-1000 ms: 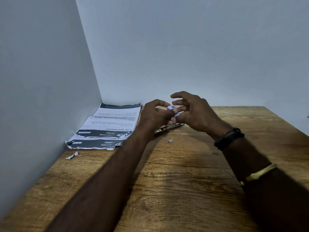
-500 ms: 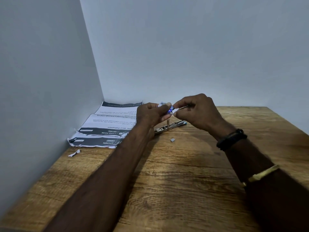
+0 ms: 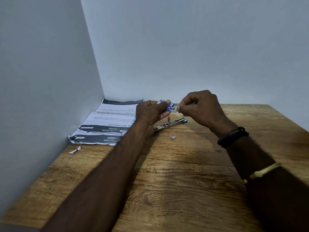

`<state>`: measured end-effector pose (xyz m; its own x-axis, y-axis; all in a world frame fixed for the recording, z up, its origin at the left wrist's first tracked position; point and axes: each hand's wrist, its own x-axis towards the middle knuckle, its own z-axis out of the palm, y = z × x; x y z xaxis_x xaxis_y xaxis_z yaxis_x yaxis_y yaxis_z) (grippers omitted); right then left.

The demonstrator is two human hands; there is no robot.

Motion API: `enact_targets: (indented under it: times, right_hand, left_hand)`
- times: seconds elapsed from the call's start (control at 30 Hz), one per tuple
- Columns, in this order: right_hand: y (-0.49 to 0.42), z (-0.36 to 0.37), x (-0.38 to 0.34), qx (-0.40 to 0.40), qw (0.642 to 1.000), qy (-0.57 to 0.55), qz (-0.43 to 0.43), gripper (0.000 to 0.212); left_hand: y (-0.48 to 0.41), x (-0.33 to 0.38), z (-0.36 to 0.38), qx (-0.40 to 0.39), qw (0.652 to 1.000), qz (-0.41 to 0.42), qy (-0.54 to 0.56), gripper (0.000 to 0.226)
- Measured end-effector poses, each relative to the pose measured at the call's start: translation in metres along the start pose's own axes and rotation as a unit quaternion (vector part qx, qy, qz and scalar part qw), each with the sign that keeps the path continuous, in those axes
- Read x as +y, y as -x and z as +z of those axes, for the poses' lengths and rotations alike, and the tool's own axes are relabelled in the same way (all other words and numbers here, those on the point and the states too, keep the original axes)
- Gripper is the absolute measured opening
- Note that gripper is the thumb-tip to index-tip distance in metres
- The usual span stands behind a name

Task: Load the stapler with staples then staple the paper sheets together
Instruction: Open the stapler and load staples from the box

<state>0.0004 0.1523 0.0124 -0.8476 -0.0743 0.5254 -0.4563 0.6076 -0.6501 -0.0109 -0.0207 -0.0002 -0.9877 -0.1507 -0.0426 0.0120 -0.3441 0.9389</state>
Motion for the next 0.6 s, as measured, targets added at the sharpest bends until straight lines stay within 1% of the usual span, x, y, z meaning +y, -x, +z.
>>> enact_targets:
  times: [0.1, 0.2, 0.3, 0.4, 0.5, 0.6]
  right_hand:
    - [0.0008, -0.0003, 0.0004, -0.022, 1.0, 0.002, 0.001, 0.013]
    - [0.0014, 0.0028, -0.0009, -0.024, 1.0, 0.016, -0.001, 0.007]
    - [0.0012, 0.0047, -0.0021, -0.012, 0.999, 0.045, 0.005, 0.011]
    - [0.0001, 0.0038, -0.0034, -0.013, 0.997, 0.075, 0.018, 0.007]
    - [-0.0014, 0.0028, -0.0047, -0.024, 0.994, 0.1, 0.028, 0.004]
    - [-0.0011, 0.0031, -0.0061, -0.023, 0.993, 0.115, 0.025, 0.006]
  left_hand:
    - [-0.0001, -0.0008, 0.0003, 0.002, 1.0, 0.002, -0.003, 0.029]
    - [0.0007, -0.0015, 0.0014, 0.004, 1.0, 0.007, -0.015, 0.03]
    - [0.0022, -0.002, 0.0028, 0.004, 1.0, 0.012, -0.025, 0.031]
    - [0.0041, -0.0029, 0.0035, 0.003, 0.999, 0.013, -0.034, 0.032]
    - [0.0064, -0.0039, 0.005, 0.0, 0.999, 0.007, -0.037, 0.029]
    - [0.0065, -0.0046, 0.0059, 0.001, 0.999, 0.007, -0.04, 0.026]
